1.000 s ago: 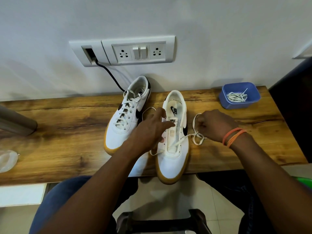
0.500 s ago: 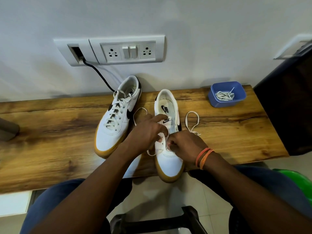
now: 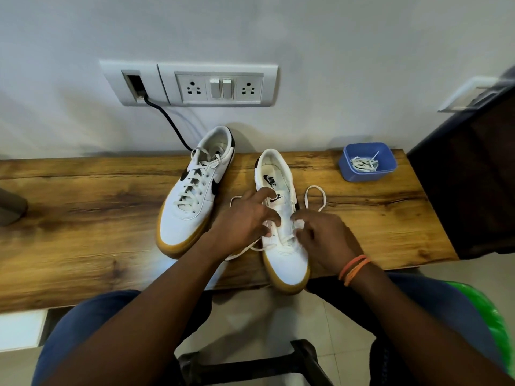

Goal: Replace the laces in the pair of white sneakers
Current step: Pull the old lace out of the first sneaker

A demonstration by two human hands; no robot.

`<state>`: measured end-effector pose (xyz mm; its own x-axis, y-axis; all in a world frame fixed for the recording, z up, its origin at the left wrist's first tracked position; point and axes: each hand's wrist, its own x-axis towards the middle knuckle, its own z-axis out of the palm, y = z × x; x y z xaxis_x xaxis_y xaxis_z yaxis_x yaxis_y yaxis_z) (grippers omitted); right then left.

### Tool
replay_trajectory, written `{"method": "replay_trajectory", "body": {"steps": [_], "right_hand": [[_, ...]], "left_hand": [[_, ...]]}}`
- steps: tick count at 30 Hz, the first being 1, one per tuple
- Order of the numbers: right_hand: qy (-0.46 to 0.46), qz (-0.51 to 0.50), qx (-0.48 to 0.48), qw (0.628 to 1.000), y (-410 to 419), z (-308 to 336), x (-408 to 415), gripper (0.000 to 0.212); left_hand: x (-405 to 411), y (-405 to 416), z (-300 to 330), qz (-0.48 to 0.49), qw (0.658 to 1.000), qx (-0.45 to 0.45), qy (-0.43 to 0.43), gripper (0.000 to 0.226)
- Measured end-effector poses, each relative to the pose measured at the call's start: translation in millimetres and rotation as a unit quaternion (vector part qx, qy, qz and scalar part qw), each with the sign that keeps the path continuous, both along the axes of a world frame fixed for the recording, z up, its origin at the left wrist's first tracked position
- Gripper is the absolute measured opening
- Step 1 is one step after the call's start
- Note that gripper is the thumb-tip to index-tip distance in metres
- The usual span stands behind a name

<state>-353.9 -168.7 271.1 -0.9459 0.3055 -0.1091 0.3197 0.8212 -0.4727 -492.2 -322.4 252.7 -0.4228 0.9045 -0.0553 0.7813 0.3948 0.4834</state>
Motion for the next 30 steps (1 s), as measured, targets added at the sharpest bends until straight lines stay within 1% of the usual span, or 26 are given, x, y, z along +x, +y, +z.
{"method": "replay_trajectory", "body": {"steps": [2, 3, 5, 6, 7, 8, 10, 11, 12, 14, 16, 17, 18, 19, 20, 21, 23, 25, 27, 30], "right_hand": [[-0.080, 0.049, 0.038, 0.995, -17.5, -6.6, -0.1, 0.026], [-0.099, 0.057, 0.045, 0.992, -22.1, -10.6, -0.6, 0.024], [-0.089, 0.044, 0.041, 0.994, -23.2, -15.6, -4.6, 0.008], [-0.081, 0.039, 0.043, 0.995, -20.4, -18.6, -6.3, 0.006], [-0.078, 0.039, 0.048, 0.995, -18.7, -21.3, -7.5, 0.015], [-0.078, 0.049, 0.055, 0.994, -19.7, -22.2, -8.2, 0.017], [-0.070, 0.078, 0.099, 0.990, -23.0, -24.0, -6.2, 0.011], [-0.063, 0.081, 0.107, 0.989, -20.9, -24.1, -4.7, 0.012], [-0.051, 0.065, 0.103, 0.991, -12.7, -23.9, -4.5, 0.012], [-0.040, -0.009, 0.077, 0.996, 10.3, -16.4, -4.2, 0.008], [-0.003, -0.105, 0.062, 0.992, 38.4, -8.3, -1.9, 0.020], [0.009, -0.143, 0.051, 0.988, 45.8, -4.4, 0.0, 0.023], [0.017, -0.160, 0.036, 0.986, 47.9, -1.2, 1.4, 0.023], [0.021, -0.156, 0.024, 0.987, 42.7, 1.2, 2.3, 0.018], [0.028, -0.129, 0.011, 0.991, 33.3, 2.8, 2.4, 0.011], [0.030, -0.090, 0.009, 0.995, 22.4, 2.3, 2.5, 0.014], [-0.001, 0.001, 0.021, 1.000, 1.3, -0.5, 0.9, 0.030], [-0.056, 0.056, 0.064, 0.995, -14.8, -9.4, -2.3, 0.030], [-0.062, 0.067, 0.092, 0.992, -21.3, -19.9, -4.5, 0.024], [-0.031, 0.057, 0.082, 0.995, -13.6, -24.3, -5.9, 0.017]], "left_hand": [[5.8, 0.1, 4.0, -0.006, 0.999, -0.031, 0.027, 0.035], [8.3, 0.6, 5.7, -0.007, 0.998, -0.045, 0.038, 0.035], [10.0, 1.3, 8.2, -0.006, 0.998, -0.056, 0.041, 0.032], [9.7, 1.4, 9.4, -0.005, 0.998, -0.054, 0.036, 0.030], [9.6, 1.6, 10.2, -0.005, 0.998, -0.051, 0.031, 0.029], [9.5, 2.0, 10.7, -0.006, 0.998, -0.050, 0.028, 0.028], [9.7, 2.9, 11.0, -0.010, 0.998, -0.057, 0.031, 0.027], [9.5, 2.8, 11.0, -0.011, 0.998, -0.060, 0.031, 0.028], [8.7, 3.2, 10.4, -0.013, 0.998, -0.058, 0.027, 0.028], [6.2, 2.2, 8.1, -0.021, 0.998, -0.048, 0.020, 0.028], [5.0, 1.9, 7.7, -0.023, 0.999, -0.045, 0.017, 0.029], [5.3, 1.7, 8.3, -0.020, 0.999, -0.045, 0.019, 0.029], [5.7, 2.5, 9.1, -0.019, 0.999, -0.044, 0.024, 0.028], [6.1, 2.4, 9.7, -0.020, 0.998, -0.044, 0.030, 0.028], [6.4, 2.2, 9.9, -0.023, 0.998, -0.043, 0.036, 0.027], [6.6, 2.1, 9.8, -0.024, 0.998, -0.039, 0.038, 0.027], [6.6, 1.3, 9.0, -0.020, 0.998, -0.034, 0.039, 0.027], [7.3, 1.2, 8.9, -0.016, 0.999, -0.031, 0.035, 0.028], [7.9, 1.5, 8.7, -0.016, 0.999, -0.031, 0.037, 0.029], [6.4, 1.6, 8.9, -0.020, 0.999, -0.037, 0.035, 0.029]]}}
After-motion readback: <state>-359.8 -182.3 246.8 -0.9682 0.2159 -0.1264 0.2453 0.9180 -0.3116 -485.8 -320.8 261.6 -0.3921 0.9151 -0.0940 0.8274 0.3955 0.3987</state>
